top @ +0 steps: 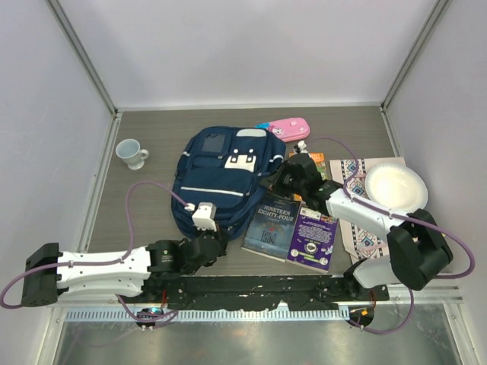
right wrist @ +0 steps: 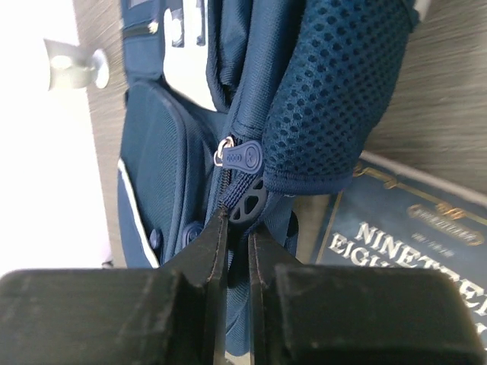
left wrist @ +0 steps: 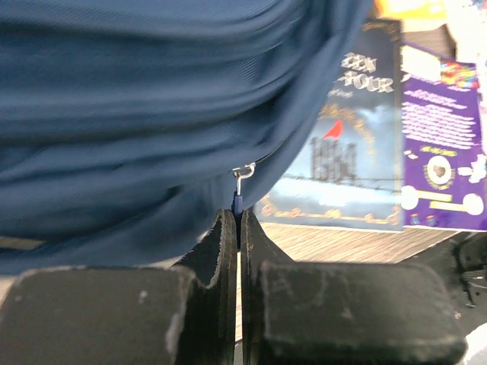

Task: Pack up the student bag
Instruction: Unzip the student bag at the center of the board.

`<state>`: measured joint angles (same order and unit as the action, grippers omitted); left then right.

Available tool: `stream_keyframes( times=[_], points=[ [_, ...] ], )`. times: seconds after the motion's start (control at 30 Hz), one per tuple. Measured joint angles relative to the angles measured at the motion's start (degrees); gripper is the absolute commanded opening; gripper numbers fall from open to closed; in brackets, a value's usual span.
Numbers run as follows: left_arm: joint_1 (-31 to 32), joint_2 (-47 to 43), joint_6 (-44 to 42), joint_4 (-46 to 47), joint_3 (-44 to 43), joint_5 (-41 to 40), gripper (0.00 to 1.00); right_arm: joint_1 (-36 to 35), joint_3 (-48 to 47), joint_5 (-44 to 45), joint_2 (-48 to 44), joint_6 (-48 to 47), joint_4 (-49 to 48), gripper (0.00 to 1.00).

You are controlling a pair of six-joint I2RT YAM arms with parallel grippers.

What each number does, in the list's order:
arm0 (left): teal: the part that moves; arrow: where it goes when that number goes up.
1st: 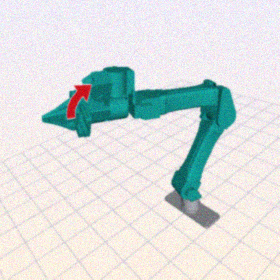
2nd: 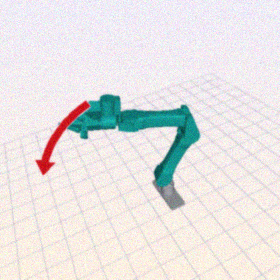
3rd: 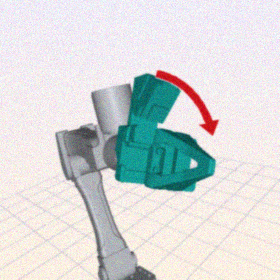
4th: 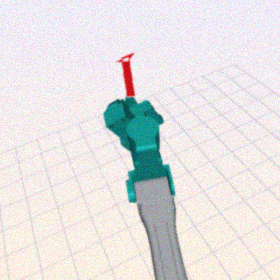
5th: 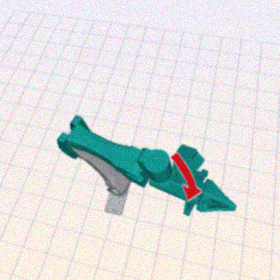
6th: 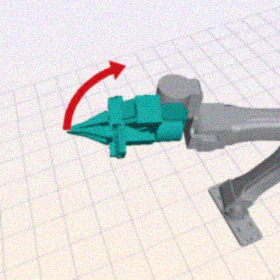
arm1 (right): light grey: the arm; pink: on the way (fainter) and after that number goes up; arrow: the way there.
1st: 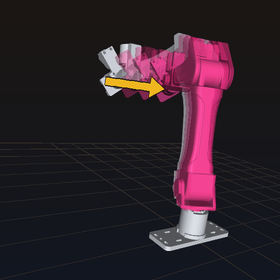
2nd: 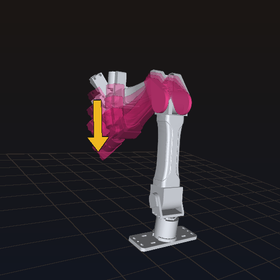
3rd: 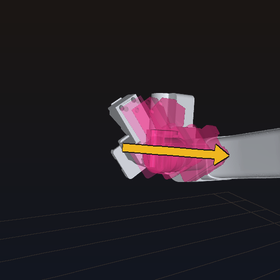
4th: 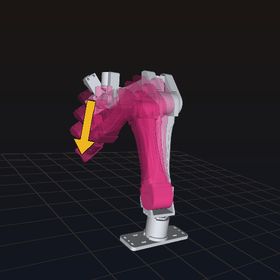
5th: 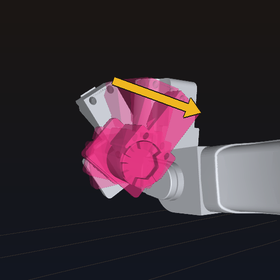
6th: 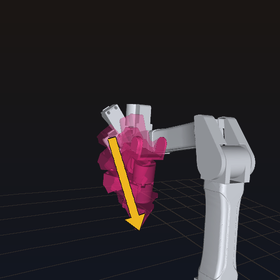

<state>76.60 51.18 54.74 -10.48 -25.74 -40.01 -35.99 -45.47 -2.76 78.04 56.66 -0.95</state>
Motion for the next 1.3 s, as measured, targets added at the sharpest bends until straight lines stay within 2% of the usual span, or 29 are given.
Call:
stream_keyframes(
  times=[0.2,0.23,0.3,0.33,0.43,0.53,0.83,0.93,1.13,1.3],
  points=[
    [0.1,-3.8,7.2,-8.4,2.7,-0.6,0.0,5.1,-3.5,-2.3,5.2,-3.3,2.6,0.02],
    [0.1,-4.1,7.8,-9.4,2.7,-0.9,0.0,5.4,-4.0,-2.8,5.7,-3.8,2.9,0.18],
    [0.1,-4.4,7.9,-9.8,2.7,-1.0,0.0,5.7,-4.7,-4.3,6.4,-4.6,2.7,0.41],
    [0.1,-4.4,7.8,-9.8,2.7,-0.9,0.0,5.9,-4.8,-4.9,6.5,-5.1,2.5,0.56],
    [0.1,-4.0,6.3,-9.0,2.7,-0.6,0.0,6.2,-4.3,-5.2,6.2,-5.6,1.4,0.71],
    [0.2,-2.5,4.7,-7.4,2.7,-0.4,0.0,6.5,-1.4,-3.8,2.9,-6.0,1.0,0.74],
    [0.2,4.5,-0.4,-2.1,0.6,-0.2,0.0,6.3,11.0,-2.4,-20.5,-2.9,4.0,0.74],
    [0.2,6.8,-2.4,-0.4,-1.4,0.2,0.0,3.7,15.4,-2.8,-26.1,0.9,3.6,0.74],
    [0.2,11.3,-5.8,1.7,-4.8,1.3,0.0,-7.9,19.5,-2.2,-23.8,8.2,-0.2,0.74],
    [0.2,13.6,-7.2,3.6,-6.3,3.4,0.0,-13.0,22.3,-0.7,-19.3,14.1,-5.9,0.74]
  ],
)
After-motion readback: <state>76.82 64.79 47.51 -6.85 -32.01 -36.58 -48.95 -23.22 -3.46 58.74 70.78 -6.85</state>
